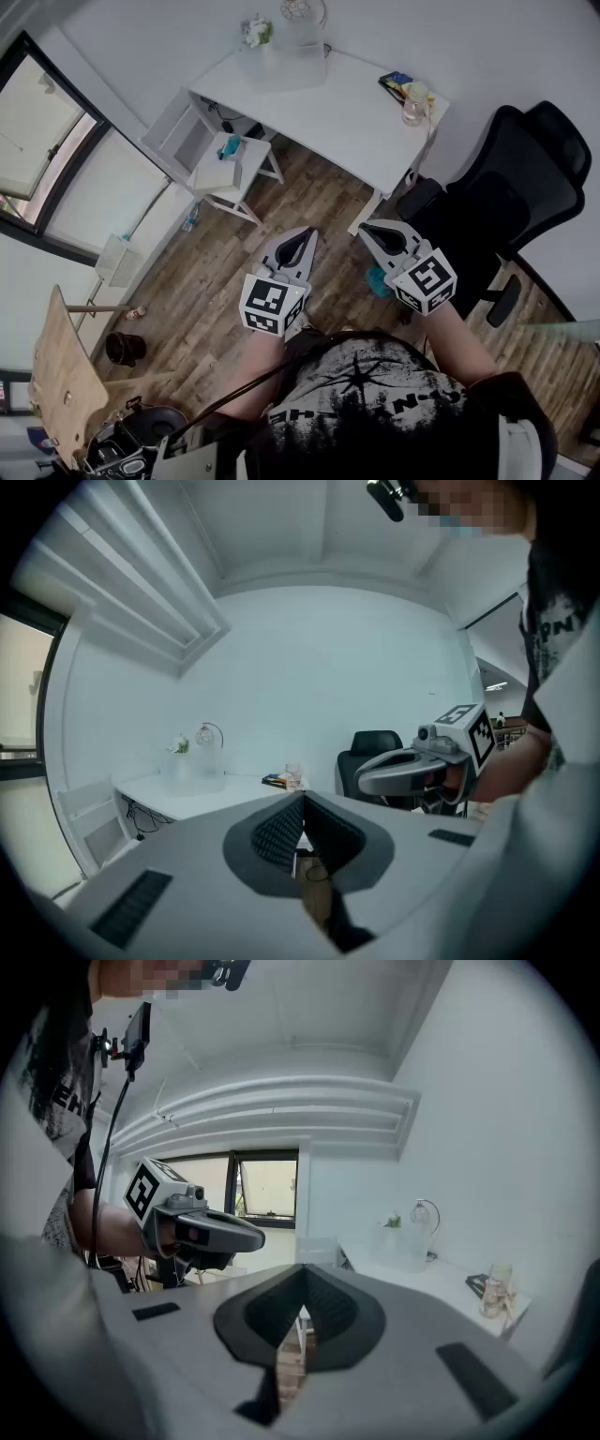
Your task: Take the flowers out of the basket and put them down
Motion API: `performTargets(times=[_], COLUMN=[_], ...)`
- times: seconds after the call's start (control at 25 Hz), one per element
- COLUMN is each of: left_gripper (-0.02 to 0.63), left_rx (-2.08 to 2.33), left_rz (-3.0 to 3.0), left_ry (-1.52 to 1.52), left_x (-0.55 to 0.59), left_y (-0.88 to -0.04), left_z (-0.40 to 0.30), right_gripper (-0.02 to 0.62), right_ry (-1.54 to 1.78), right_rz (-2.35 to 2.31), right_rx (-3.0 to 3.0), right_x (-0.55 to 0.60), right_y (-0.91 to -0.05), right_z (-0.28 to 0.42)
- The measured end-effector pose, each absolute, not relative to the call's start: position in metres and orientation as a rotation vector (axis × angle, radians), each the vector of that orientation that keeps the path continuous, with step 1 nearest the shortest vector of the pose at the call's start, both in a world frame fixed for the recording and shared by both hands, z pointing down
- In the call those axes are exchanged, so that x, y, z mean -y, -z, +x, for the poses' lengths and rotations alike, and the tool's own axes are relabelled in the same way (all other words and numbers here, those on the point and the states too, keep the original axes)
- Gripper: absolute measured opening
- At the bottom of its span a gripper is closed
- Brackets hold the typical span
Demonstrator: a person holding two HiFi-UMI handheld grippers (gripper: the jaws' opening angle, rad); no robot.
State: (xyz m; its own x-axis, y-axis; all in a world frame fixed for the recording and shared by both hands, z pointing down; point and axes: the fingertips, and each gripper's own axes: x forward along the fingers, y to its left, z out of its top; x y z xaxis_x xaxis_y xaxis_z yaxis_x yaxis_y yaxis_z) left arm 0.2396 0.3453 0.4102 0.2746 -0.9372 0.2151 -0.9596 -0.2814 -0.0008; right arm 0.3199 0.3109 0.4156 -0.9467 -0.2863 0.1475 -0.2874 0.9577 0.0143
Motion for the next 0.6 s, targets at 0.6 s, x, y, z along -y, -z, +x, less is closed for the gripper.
performTargets(times=[0.6], left_gripper=[0.011], left_rx=[1.803], left_rz=[2.396], left_ry=[-0.304], left_x=[-0.343], left_y=[-0.41], left_z=[0.252], right_gripper=[0.017], right_ry=[-0.083], right_rz=[0.446], right_rx=[2.958], right_x=[-0.307], right_y=[-0.422], right_z=[0.332])
